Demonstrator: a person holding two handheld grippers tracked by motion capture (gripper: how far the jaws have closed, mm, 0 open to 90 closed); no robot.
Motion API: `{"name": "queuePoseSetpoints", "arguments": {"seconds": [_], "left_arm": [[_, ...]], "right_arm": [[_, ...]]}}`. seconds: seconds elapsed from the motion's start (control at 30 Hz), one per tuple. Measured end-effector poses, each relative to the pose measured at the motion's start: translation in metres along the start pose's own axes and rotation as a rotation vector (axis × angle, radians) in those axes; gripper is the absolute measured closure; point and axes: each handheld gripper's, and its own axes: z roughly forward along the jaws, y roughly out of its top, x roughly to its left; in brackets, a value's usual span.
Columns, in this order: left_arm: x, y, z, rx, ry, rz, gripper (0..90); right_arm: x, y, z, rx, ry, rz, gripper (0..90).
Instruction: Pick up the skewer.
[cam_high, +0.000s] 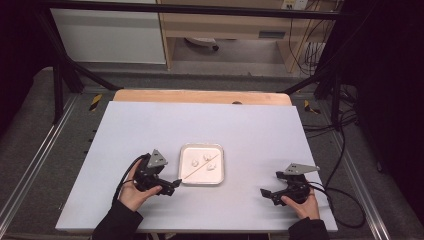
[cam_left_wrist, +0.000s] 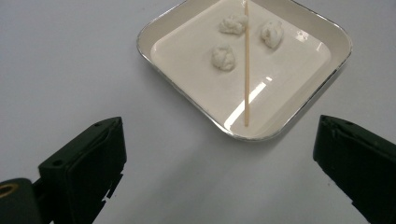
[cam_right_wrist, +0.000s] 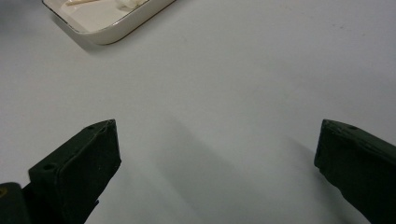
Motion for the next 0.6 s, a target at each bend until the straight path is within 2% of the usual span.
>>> {"name": "queuePoseSetpoints", "arguments": {"seconds": [0.27, 0.43, 0.53, 0.6], "left_arm": [[-0.005, 0.014, 0.014, 0.024, 0.0, -0.004, 5.2], [-0.01, 0.022, 0.024, 0.042, -0.006, 0.005, 7.6], [-0.015, 0.027, 0.029, 0.048, -0.004, 0.027, 8.8], [-0.016, 0.029, 0.032, 0.051, -0.006, 0.031, 13.6]], "right_arm": [[0.0, 0.0, 0.0, 0.001, -0.001, -0.001, 0.9], [0.0, 0.0, 0.0, 0.002, 0.001, -0.001, 0.9], [0.0, 0.0, 0.0, 0.004, 0.002, -0.003, 0.9], [0.0, 0.0, 0.0, 0.0, 0.001, -0.001, 0.9]]}}
